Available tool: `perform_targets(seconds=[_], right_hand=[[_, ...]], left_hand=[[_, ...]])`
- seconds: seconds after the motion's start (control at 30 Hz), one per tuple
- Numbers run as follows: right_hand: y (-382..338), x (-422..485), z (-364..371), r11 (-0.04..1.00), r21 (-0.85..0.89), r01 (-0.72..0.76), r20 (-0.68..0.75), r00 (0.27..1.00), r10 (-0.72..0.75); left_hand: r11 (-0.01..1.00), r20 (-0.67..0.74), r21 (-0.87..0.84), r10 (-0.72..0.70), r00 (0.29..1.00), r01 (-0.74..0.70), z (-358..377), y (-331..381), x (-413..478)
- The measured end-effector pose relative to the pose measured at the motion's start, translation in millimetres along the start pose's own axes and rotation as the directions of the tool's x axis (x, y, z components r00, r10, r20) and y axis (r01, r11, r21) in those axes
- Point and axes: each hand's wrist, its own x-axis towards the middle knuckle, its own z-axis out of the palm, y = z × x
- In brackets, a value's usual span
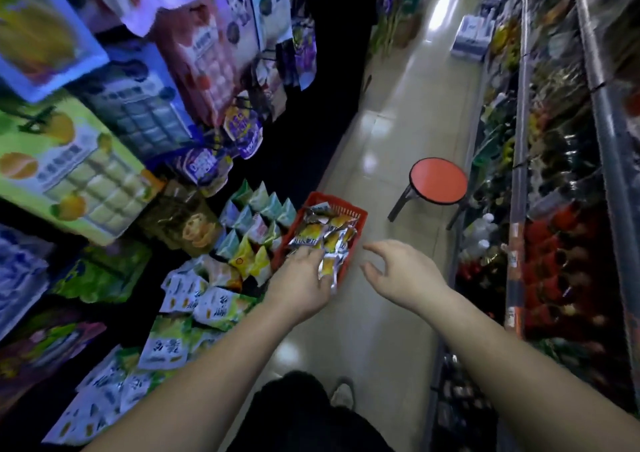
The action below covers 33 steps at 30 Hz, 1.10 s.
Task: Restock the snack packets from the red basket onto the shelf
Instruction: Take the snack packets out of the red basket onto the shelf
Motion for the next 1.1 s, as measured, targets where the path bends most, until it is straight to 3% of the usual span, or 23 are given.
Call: perform_targets(seconds=[0.27,0.47,0.6,0.77,0.93,1.1], right_hand=[[75.7,176.0,-75.7,1.0,0.008,0.012,0.075,0.997,-0.012],[139.4,302.9,-118.1,0.999,-0.012,-0.037,0.128,0.991,0.039],[163.9,369.0,-144.2,0.999,-0.042,0.004,0.197,0.98,0.005],[194.2,471.7,-161.0,0.978,-0.109,0.18,0.285,0.948,-0.143],[212.1,562.0,-159.4,0.956,-0.098,0.278,0.412,0.885,-0.215],[191.7,596.7,-158.3,0.901,-0.095,0.422,0.57,0.766,-0.299]], left_hand=[[0.999,-0.001,-0.031,-0.037,0.999,0.037,-32.7,57.1,183.2],[0.995,0.081,-0.062,-0.075,0.994,0.08,-38.8,77.5,313.4],[0.984,0.087,-0.092,-0.142,0.986,0.15,-43.9,93.2,364.3],[0.953,0.069,-0.126,-0.268,0.961,0.275,-40.7,106.6,441.7],[0.844,0.0,-0.263,-0.486,0.874,0.469,-28.9,121.6,496.9],[0.672,-0.021,-0.436,-0.672,0.74,0.598,-27.8,127.9,497.6]])
